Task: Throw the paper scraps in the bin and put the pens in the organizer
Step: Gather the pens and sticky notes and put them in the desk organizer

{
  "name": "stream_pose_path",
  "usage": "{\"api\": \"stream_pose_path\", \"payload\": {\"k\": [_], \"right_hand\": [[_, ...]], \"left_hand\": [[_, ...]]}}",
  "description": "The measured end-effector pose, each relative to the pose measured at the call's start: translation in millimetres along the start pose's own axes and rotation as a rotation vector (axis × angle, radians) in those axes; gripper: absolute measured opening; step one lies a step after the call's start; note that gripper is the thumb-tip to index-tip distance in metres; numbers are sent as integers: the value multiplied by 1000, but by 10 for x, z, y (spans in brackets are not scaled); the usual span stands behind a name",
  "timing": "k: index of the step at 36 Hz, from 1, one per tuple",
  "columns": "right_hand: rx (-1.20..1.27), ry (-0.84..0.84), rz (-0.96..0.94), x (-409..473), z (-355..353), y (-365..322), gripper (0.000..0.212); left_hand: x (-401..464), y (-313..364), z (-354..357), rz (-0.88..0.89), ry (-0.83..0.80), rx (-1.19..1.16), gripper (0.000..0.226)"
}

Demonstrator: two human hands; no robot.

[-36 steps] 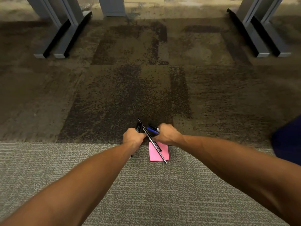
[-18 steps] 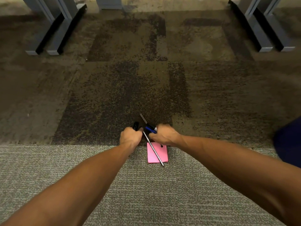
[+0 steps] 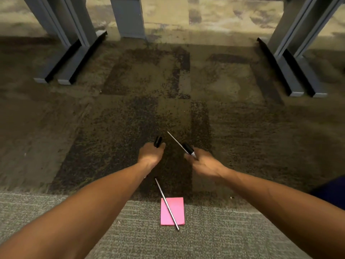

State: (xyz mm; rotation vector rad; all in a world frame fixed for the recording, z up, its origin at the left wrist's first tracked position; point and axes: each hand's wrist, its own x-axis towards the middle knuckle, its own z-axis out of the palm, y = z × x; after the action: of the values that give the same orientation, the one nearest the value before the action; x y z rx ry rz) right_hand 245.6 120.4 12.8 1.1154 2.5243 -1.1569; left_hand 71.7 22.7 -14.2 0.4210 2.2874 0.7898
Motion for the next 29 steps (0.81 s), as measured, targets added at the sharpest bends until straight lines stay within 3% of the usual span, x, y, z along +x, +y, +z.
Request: {"api": "stream_pose_path", "payload": {"k": [3, 7, 9, 12, 19, 26, 29], "right_hand": [[113, 55, 39, -12, -181, -25, 25], [450, 42, 28, -89, -429, -97, 7], [559, 33, 34, -150, -605, -158, 19], [542, 39, 3, -260, -918, -292, 27], [502, 189, -82, -665, -1783, -881, 6], [562, 257, -63, -1374, -2690, -1676, 11], [560, 263, -55, -1737, -3088, -2078, 24]], "left_hand": [[-10, 287, -103, -8, -10, -79, 41], [-124, 639, -252, 17, -17, -174, 36], [-201, 827, -353, 38, -17, -202, 36], [-330, 1124, -544, 58, -14, -276, 35], [-870, 1974, -1116, 96, 26, -391, 36], [-1666, 2817, -1836, 94, 2, -468, 33], [-2100, 3189, -2191, 92, -9, -482, 33]]}}
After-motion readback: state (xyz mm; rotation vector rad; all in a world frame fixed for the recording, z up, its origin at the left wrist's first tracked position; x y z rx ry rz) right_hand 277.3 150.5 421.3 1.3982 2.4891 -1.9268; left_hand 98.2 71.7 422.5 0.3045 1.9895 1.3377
